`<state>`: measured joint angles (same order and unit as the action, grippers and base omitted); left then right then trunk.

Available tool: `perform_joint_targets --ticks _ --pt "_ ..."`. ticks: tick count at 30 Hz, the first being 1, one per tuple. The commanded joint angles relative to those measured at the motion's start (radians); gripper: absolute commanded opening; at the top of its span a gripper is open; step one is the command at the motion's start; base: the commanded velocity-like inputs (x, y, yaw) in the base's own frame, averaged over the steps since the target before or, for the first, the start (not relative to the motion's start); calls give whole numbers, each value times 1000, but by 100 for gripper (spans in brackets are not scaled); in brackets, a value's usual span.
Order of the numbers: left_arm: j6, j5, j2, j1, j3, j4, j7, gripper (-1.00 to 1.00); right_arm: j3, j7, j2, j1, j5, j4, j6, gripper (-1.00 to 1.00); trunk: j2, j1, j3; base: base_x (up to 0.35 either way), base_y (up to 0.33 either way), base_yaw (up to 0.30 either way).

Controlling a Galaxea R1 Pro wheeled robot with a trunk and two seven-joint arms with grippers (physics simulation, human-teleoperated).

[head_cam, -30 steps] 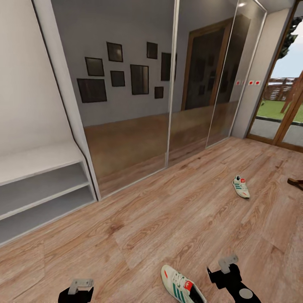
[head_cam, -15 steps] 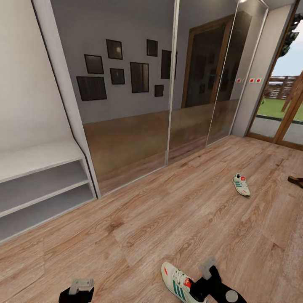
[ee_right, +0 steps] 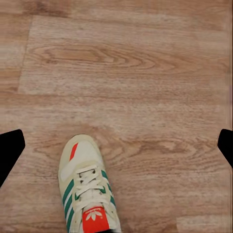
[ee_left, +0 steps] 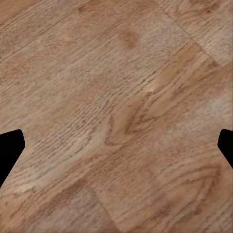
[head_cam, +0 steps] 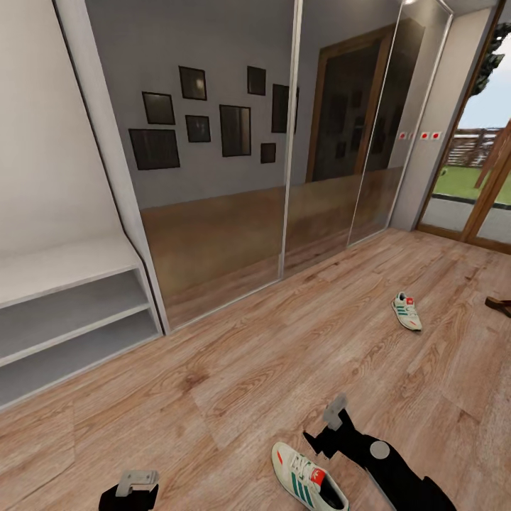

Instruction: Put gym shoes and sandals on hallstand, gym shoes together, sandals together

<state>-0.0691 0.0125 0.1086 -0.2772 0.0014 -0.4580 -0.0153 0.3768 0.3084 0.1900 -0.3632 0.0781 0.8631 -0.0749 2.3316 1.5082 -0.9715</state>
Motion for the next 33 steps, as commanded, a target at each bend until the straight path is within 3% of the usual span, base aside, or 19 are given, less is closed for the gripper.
perform_joint_targets --ticks 1,8,27,33 --pt "-3 1 0 0 0 1 -2 100 -4 3 1 -2 8 2 -5 100 0 0 -1 0 0 0" --pt "-3 1 1 0 0 0 -3 100 -78 9 5 -8 8 2 -6 100 35 19 -17 0 0 0" --pt "-3 1 0 0 0 -1 -3 100 -84 11 9 -8 8 -7 -6 100 168 92 -102 0 0 0" --pt "-3 1 0 0 0 -1 -3 100 -84 10 9 -8 8 -8 -6 100 170 95 -135 0 0 0"
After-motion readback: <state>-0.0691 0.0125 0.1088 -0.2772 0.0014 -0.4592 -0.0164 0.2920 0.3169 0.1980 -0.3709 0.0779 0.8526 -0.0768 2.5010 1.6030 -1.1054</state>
